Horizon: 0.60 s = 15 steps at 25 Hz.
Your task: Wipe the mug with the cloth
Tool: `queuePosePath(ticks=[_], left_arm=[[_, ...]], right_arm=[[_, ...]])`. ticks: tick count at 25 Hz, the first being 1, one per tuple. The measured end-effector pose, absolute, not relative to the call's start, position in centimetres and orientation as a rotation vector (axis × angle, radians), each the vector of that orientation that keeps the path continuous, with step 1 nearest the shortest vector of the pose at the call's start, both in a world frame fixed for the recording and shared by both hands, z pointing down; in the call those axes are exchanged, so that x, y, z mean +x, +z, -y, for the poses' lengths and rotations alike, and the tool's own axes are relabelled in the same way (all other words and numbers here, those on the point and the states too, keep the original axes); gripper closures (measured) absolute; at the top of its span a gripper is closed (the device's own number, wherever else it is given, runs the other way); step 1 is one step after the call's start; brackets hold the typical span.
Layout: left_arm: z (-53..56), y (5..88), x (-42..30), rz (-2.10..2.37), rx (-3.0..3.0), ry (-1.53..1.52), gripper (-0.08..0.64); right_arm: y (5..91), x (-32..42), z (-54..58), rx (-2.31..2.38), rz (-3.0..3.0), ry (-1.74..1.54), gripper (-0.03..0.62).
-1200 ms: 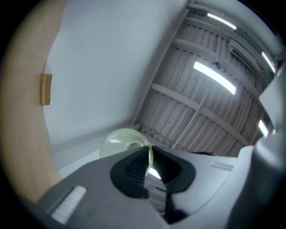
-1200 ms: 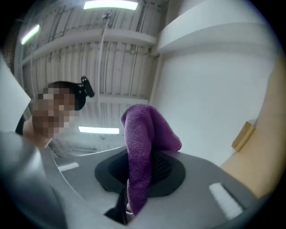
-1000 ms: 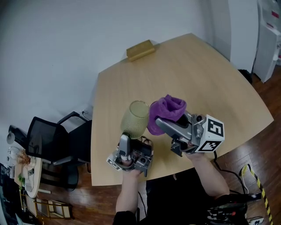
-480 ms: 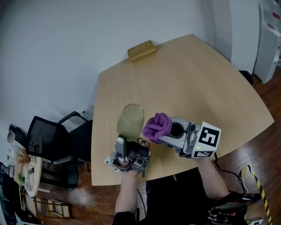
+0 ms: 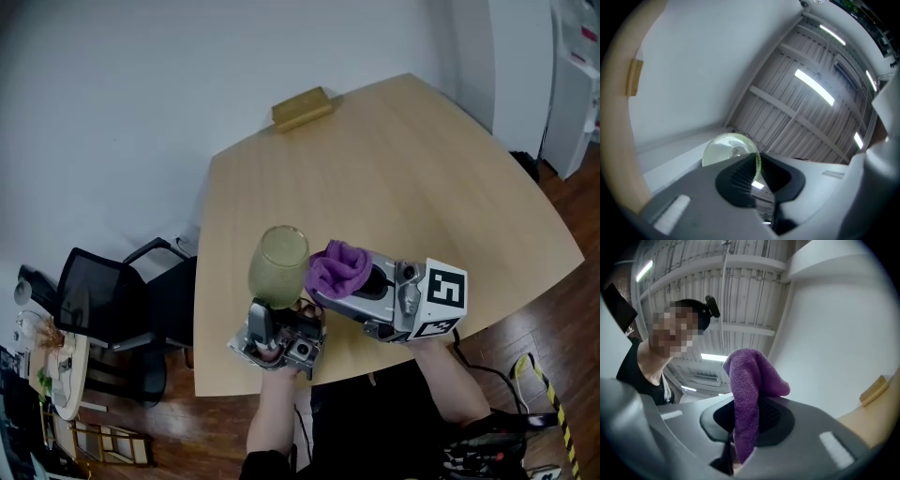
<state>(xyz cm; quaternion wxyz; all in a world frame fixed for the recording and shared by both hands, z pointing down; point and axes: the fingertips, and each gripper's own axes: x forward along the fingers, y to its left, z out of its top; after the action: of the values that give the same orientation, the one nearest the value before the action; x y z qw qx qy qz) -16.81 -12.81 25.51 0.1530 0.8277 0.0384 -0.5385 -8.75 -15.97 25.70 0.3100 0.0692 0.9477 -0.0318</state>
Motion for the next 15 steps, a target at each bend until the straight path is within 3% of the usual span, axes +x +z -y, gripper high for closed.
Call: queuePosePath(ticks=[7, 10, 15], left_arm=[[11.9, 26.2, -17.2, -0.056, 2.514, -1.473, 0.517], [10.7, 26.9, -17.1, -0.068, 2.651, -1.391, 0.518], [9.4, 25.6, -15.5, -0.102, 2.812, -1.316, 0.518]], right_arm=[[31.0, -10.8, 16.5, 0.079, -2.769, -0.064, 0.537], [28.8, -6.4, 19.9, 0.097, -2.499, -0.388, 0.537], [24.6, -1.5, 20.8, 0.515, -1.89, -0.881, 0.537]])
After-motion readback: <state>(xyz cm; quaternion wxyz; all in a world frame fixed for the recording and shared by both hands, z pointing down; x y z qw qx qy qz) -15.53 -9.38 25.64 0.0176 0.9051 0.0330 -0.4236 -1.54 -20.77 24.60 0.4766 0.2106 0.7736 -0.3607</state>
